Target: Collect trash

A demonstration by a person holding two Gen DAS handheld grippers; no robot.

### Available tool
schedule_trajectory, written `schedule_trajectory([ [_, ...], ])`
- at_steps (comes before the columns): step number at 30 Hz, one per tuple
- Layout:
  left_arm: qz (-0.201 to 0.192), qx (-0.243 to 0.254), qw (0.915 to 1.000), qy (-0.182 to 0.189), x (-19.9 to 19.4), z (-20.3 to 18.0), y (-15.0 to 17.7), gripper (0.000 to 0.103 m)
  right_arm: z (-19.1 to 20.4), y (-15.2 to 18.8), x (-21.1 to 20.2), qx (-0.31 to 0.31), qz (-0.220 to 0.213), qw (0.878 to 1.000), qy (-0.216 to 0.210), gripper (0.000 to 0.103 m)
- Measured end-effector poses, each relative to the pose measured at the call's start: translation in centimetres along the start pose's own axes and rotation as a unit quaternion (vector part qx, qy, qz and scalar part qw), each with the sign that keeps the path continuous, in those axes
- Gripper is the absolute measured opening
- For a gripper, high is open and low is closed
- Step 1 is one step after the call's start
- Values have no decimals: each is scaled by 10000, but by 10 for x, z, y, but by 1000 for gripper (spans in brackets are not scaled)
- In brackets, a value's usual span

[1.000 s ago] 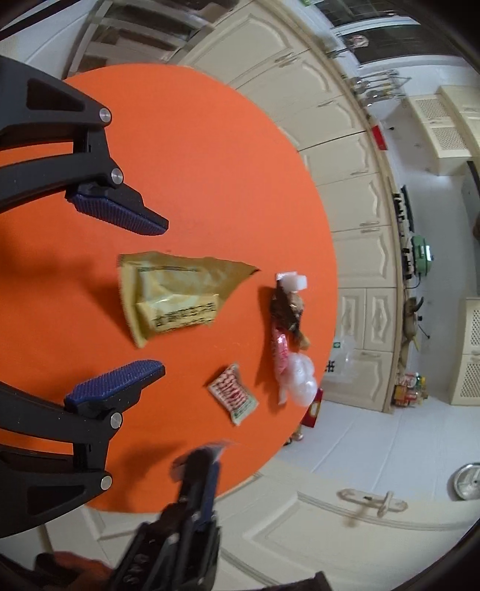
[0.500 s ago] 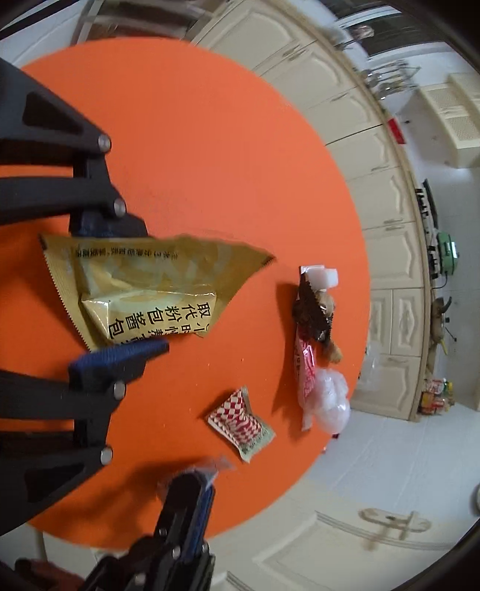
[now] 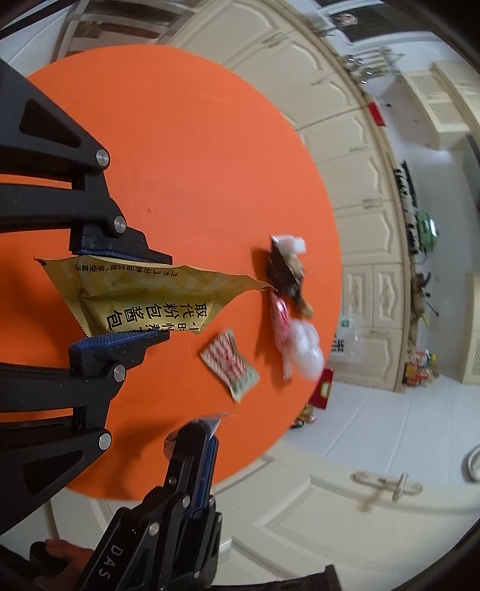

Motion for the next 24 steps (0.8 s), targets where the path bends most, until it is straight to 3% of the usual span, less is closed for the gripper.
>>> schedule_trajectory([
  [6,-113,385,9992,77,-16,-51,2,28,-22,19,-42,145,-260,9993,225,9],
  [15,-77,1239,9910,496,-11,-172,-1,28,-100,76,-108,777,-519,9931,702,10],
  [24,160,1835,9803,709,24,-262,-13,28,-183,126,-114,1513,-457,9831,923,13],
])
Point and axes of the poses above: each gripper's, at about its wrist camera, not at the fingertips, and x roughly the way its jaws point, z to its left, y to its underside, the point moved 10 cm from there along x, roughly the way its jaws point, and after that the axes turned 12 degrees about z, right-handed, at the moved point
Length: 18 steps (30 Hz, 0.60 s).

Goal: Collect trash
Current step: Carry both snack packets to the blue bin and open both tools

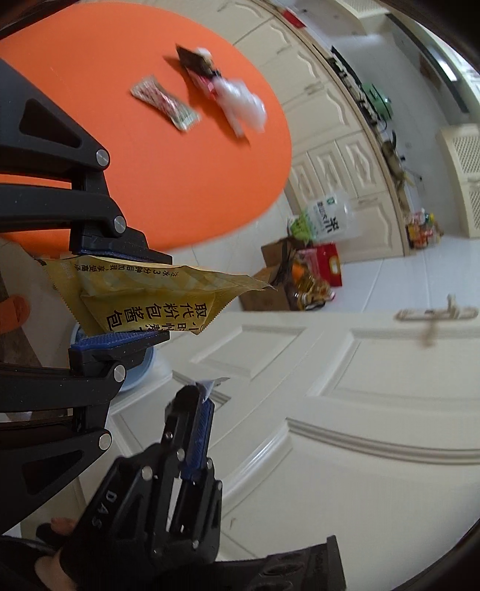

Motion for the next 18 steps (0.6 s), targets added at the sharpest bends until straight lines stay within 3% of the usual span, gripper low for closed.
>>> schedule_trajectory([
  [5,194,177,9996,-42,36,-19,-24,28,-36,3,12,257,45,9996,85,16],
  [7,317,233,9992,-20,52,-27,-31,28,-48,3,15,332,53,9993,168,22],
  [9,389,301,9988,-6,69,-35,-38,28,-56,4,16,362,52,9990,245,37],
  [18,790,455,9957,133,129,-56,-64,31,-80,13,13,320,108,9981,519,40],
])
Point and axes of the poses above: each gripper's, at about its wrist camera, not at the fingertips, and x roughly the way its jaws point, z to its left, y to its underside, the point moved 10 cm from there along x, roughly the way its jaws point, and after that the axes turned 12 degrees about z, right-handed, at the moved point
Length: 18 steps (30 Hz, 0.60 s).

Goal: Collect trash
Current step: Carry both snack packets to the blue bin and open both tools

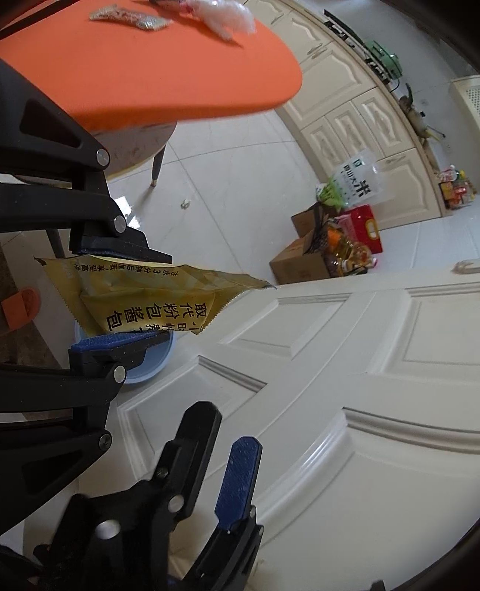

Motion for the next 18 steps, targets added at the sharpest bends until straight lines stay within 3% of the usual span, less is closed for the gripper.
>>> schedule_trajectory([
  [3,-42,76,10000,-20,7,-1,-13,32,-4,2,-3,-8,-19,10000,40,41],
  [6,-38,102,9999,-61,10,-2,-20,41,-7,2,-9,29,-78,9999,81,41],
  [13,-208,-25,9997,-125,-10,9,-6,49,4,3,-24,11,-170,9998,46,44],
  [18,-583,-398,9971,-297,-46,36,14,60,31,-4,-39,-125,-284,9995,-18,58],
])
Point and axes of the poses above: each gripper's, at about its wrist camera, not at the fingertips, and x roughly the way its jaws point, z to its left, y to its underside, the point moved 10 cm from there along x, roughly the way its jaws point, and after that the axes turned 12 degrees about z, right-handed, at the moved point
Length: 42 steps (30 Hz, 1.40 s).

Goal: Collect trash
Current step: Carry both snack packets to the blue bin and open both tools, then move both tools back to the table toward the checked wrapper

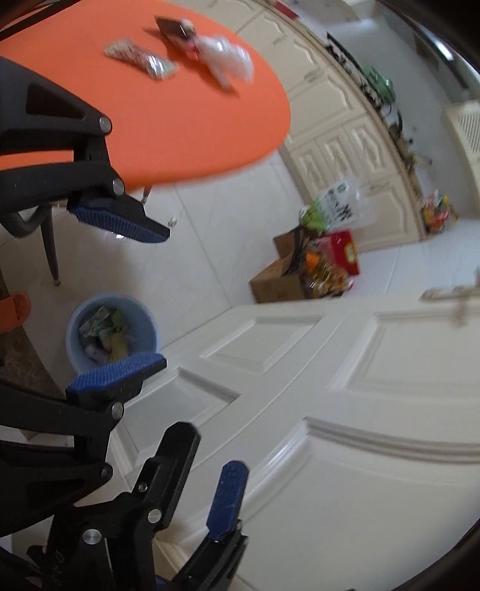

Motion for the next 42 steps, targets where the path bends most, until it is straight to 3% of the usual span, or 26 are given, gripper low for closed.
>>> schedule_trajectory([
  [2,-117,-154,9997,-133,-13,14,7,60,12,-4,-4,-55,-41,10000,-72,59],
  [5,-273,-385,9986,-222,-34,43,20,65,39,-14,-8,-183,-114,9996,-167,74],
  [8,-415,-541,9967,-436,-49,75,36,69,71,-24,-9,-356,-154,9987,-340,76],
  [11,-464,-778,9944,-542,-62,108,55,69,102,-34,-5,-504,-170,9977,-411,88],
  [15,-499,-898,9923,-686,-73,151,79,73,141,-44,7,-682,-94,9957,-627,89],
  [24,-265,-988,9932,-558,-38,206,90,73,201,-64,57,-982,195,9916,-816,93],
  [30,-67,-962,9946,-373,-9,237,68,73,204,-76,85,-984,320,9908,-868,93],
  [35,-3,-1128,9927,-428,7,258,59,67,199,-84,97,-936,370,9910,-880,93],
  [38,-53,-1151,9929,-279,13,255,54,59,196,-91,103,-900,367,9915,-859,93],
  [42,-69,-1051,9944,31,13,245,52,30,193,-101,110,-854,361,9923,-820,93],
])
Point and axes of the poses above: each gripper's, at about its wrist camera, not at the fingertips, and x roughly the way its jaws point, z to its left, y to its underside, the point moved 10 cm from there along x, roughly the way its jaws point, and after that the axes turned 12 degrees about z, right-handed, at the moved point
